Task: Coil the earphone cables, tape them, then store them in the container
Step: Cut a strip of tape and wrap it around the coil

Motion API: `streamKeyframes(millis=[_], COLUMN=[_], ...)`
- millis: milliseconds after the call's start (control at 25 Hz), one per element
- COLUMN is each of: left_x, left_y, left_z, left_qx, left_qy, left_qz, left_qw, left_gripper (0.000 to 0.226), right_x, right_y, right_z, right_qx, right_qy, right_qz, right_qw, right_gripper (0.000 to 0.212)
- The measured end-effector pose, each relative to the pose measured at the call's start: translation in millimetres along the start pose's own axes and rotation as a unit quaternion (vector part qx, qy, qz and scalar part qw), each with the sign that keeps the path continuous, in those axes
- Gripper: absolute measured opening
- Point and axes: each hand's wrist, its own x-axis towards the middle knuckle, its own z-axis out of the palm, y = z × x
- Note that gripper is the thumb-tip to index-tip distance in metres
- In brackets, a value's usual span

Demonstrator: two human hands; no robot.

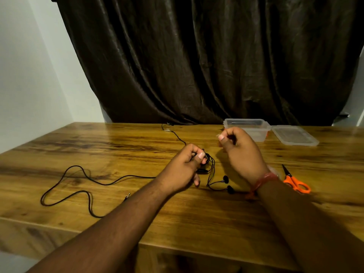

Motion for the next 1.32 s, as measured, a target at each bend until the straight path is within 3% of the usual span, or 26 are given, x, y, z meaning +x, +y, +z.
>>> streamKeyframes(millis=[200, 520, 880, 1040, 1160, 1320], left_x=[-2, -3, -6, -6, -4, 0], left_y=[6, 13, 15, 15, 13, 6], left_z=[9, 12, 9, 9, 8, 4], left_qx=[-0.020, -0.200, -0.268, -0.236, -0.194, -0.130], left_qy=[-0.027, -0.008, -0.031, -0.021, 0.002, 0.037], left_qz=[0.001, -0.034, -0.061, -0.055, -0.040, -0.027], left_qw=[0.999, 0.979, 0.961, 0.970, 0.980, 0.990], left_gripper=[0.016, 0.008, 0.007, 0.007, 0.006, 0.006], right_x=[-17, -25, -24, -22, -13, -6], right_y=[-1, -12, -11, -6, 2, 4], right_z=[30, 37, 31, 31, 27, 18], right_qx=[-0.077, -0.090, -0.113, -0.117, -0.128, -0.182], right_qy=[-0.024, 0.000, -0.022, -0.024, 0.017, 0.048], right_qz=[-0.079, -0.071, -0.089, -0.090, -0.086, -0.142], right_qw=[0.994, 0.993, 0.989, 0.989, 0.988, 0.972], right_gripper=[0.007, 0.013, 0.010, 0.012, 0.015, 0.009])
